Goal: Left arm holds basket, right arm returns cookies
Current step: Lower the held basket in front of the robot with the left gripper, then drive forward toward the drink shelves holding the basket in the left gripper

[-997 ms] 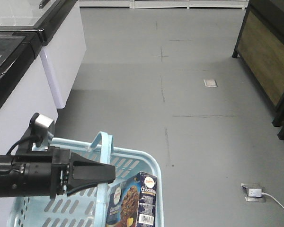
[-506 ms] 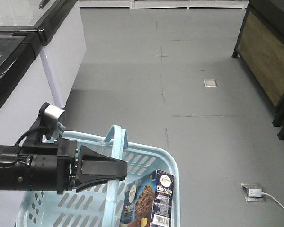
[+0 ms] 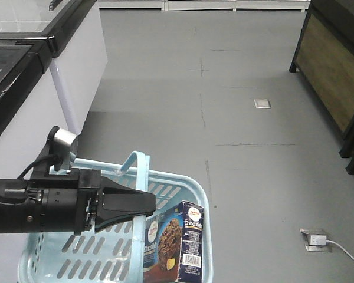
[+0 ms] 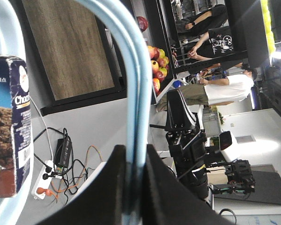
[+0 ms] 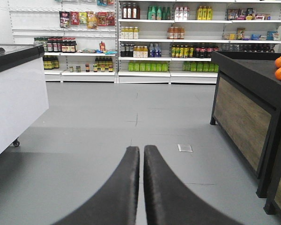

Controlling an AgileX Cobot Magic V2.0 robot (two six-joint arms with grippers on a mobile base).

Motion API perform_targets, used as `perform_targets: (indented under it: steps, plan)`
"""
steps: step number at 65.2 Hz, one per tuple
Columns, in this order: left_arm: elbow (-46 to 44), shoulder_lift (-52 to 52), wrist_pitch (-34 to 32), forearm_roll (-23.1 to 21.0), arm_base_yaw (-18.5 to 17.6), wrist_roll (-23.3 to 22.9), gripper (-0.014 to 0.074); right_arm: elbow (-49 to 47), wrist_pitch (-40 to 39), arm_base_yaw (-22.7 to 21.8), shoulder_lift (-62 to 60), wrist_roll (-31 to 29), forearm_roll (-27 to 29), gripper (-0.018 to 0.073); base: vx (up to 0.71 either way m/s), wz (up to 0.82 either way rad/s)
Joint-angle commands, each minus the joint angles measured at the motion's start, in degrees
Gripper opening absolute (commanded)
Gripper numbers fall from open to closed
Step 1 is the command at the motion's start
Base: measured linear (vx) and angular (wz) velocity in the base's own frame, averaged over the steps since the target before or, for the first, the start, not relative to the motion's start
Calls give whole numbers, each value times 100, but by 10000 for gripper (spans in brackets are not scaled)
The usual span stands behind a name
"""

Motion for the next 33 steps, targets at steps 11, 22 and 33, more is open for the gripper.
perform_targets:
  steps: [11, 22, 33]
  plan:
    - [-187, -205, 342, -756, -28, 31, -3, 97, -417, -23, -74, 3, -39, -6, 0, 0]
    - [-187, -205, 342, -756, -28, 31, -3, 97, -417, -23, -74, 3, -39, -6, 0, 0]
    - [-187, -205, 342, -756, -28, 31, -3, 97, -417, -23, -74, 3, -39, -6, 0, 0]
